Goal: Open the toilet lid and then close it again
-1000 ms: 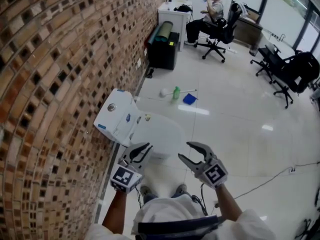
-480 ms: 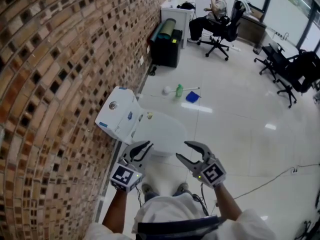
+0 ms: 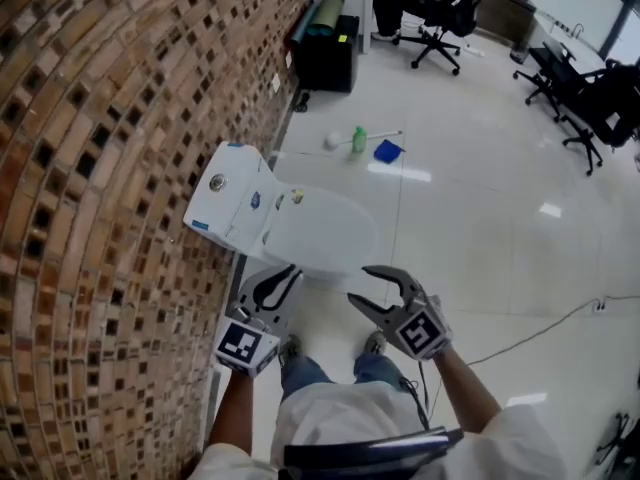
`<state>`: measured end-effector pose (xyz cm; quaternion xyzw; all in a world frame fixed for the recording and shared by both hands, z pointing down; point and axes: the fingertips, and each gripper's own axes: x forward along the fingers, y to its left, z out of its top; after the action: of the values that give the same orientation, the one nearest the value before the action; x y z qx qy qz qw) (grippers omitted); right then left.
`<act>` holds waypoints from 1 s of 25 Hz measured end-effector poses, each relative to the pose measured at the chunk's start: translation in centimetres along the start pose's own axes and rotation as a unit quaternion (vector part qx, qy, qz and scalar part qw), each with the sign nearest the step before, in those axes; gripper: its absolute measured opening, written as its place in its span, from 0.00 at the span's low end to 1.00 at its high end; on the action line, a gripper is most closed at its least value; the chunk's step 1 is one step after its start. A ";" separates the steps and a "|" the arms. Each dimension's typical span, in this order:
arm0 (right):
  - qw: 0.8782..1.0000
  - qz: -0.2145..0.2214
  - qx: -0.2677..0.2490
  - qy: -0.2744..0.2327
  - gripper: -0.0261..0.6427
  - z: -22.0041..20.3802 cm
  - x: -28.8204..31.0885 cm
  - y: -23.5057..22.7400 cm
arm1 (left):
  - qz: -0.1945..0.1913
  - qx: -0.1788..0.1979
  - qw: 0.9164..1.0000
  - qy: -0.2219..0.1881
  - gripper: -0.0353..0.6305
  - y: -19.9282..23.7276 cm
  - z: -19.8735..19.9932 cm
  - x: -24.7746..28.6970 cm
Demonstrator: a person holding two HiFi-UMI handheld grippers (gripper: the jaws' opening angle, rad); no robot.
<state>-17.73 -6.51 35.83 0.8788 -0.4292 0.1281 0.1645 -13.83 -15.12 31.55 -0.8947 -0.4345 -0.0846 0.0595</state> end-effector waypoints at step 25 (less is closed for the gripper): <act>0.927 -0.062 -0.097 0.358 0.53 -28.5 27.1 9.0 | -0.142 0.013 0.987 0.070 0.12 14.1 -21.7 -6.9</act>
<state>-11.12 -19.63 73.39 0.7791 -0.2969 0.3815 0.3992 -9.07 -33.02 50.93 -0.8153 -0.5526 -0.1485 0.0886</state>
